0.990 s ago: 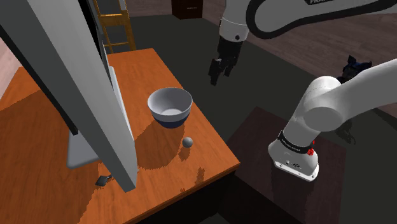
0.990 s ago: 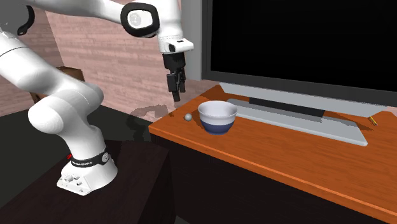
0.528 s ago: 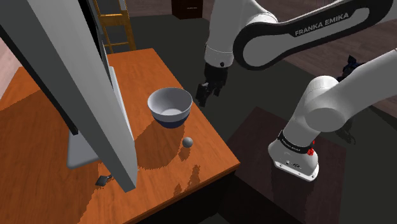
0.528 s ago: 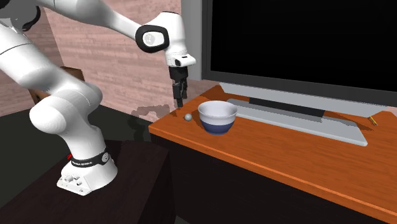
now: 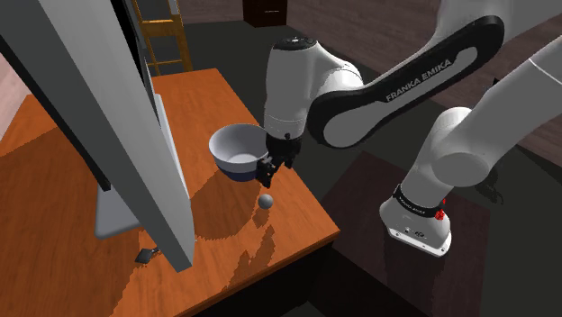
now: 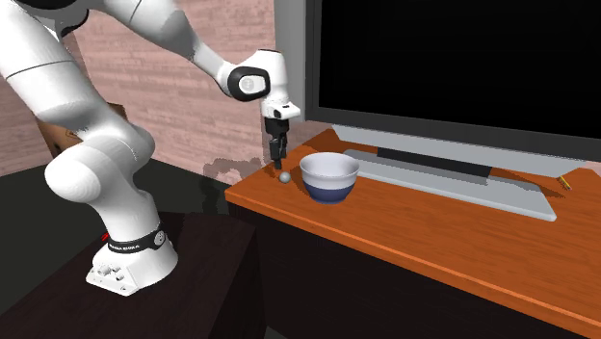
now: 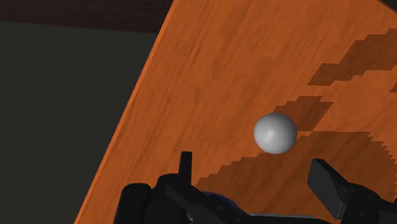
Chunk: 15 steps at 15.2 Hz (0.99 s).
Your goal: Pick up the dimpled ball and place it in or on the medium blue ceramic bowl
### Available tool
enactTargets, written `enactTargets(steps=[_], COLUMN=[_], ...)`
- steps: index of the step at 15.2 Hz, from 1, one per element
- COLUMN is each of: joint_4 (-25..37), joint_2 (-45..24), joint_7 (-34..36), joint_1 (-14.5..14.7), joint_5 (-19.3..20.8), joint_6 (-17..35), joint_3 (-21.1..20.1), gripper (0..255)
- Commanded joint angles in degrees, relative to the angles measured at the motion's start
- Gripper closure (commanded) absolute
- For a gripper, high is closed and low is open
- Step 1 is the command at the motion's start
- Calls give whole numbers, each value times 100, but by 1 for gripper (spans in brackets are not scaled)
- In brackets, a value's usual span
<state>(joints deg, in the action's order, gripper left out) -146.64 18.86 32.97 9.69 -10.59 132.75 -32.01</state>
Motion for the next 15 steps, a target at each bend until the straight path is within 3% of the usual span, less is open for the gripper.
enactTargets(steps=[1,3,11,15], joint_4=[137,298,144,144], joint_2=[-411,-866,-1489,-1489], joint_7=[341,743,1141,1141], joint_1=[-36,-91,-233,-228], joint_5=[163,444,979,979], joint_6=[239,464,1135,1135], joint_3=[-269,-534,-661,-656], gripper=[0,0,0,0])
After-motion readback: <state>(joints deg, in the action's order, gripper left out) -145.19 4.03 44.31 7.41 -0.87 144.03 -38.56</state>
